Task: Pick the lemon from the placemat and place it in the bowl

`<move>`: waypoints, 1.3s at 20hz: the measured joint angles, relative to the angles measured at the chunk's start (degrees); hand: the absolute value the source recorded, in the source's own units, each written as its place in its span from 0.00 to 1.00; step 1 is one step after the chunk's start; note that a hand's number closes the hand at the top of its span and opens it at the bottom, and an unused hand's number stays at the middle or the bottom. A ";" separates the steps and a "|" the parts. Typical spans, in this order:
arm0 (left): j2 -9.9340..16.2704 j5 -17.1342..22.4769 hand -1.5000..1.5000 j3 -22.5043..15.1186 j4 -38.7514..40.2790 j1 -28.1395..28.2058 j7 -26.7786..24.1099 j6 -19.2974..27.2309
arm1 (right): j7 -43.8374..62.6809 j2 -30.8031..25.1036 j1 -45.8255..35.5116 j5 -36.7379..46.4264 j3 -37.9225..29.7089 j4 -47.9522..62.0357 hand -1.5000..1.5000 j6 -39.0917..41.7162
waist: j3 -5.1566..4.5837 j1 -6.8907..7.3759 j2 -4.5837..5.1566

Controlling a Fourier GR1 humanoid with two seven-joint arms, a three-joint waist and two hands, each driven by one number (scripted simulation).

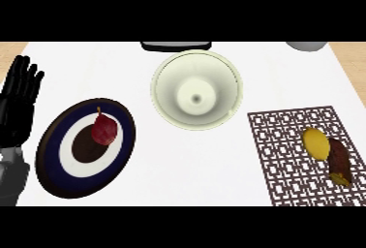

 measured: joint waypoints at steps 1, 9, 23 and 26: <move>-0.36 -0.52 0.50 -0.19 -1.06 0.38 0.35 0.40 | -0.33 1.01 -0.82 1.09 0.54 1.11 0.00 0.26 | 0.00 0.04 -0.01; -1.55 -1.70 0.50 0.91 -1.69 0.16 1.32 -0.60 | -3.89 9.12 -8.37 11.48 5.14 12.80 0.00 -1.38 | 0.02 0.09 0.01; -2.72 -3.31 0.50 4.08 -0.09 -0.47 0.79 -3.75 | -14.42 16.31 -17.91 21.69 4.79 27.05 0.00 -2.55 | 0.01 0.00 -0.01; -3.57 -3.70 0.50 4.37 -0.33 0.37 -0.04 -4.19 | -14.00 18.08 -18.58 24.41 5.51 28.28 0.00 -3.08 | 0.00 0.01 -0.02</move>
